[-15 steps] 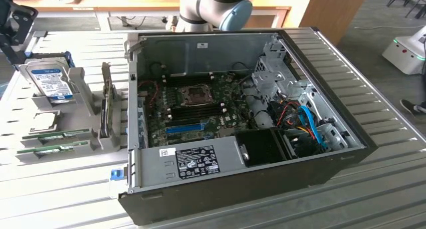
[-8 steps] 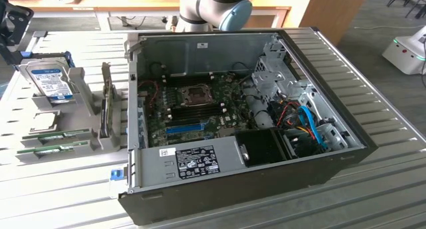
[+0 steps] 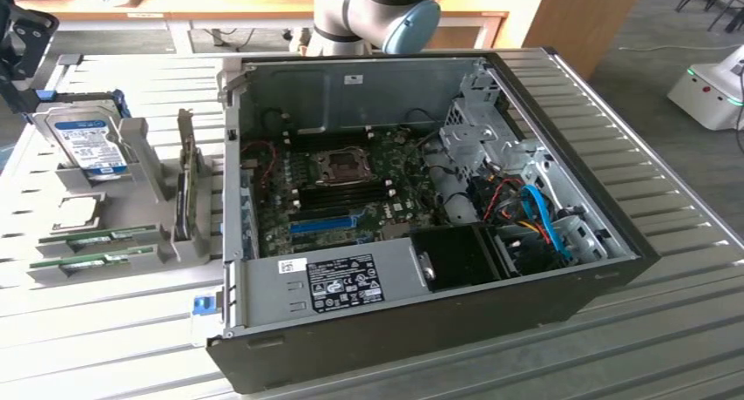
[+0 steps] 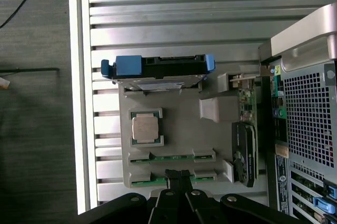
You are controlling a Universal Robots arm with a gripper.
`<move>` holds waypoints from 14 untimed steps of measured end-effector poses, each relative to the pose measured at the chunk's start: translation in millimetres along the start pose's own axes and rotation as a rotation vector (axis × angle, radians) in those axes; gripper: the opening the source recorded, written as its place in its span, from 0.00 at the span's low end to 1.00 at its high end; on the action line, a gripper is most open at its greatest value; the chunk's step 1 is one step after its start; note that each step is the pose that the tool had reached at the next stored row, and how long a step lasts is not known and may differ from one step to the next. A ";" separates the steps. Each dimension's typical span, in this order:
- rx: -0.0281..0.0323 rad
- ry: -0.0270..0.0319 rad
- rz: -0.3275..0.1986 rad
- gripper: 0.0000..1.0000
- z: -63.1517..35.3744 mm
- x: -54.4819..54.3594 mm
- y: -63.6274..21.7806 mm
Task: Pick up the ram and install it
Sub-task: 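Pick up the ram and move it above insertion slot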
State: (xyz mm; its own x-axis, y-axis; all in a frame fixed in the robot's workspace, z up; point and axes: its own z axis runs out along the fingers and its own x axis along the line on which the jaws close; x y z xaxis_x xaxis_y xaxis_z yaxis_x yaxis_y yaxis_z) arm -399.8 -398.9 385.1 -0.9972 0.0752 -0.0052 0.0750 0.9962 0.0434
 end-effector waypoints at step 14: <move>-0.0005 0.0047 -0.108 0.11 0.1 0.0 0.0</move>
State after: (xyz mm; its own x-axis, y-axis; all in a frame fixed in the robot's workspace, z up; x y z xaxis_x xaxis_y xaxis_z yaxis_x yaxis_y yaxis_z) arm -399.8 -398.9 385.0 -0.9995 -0.0326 -0.0052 -0.0328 0.9985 0.0434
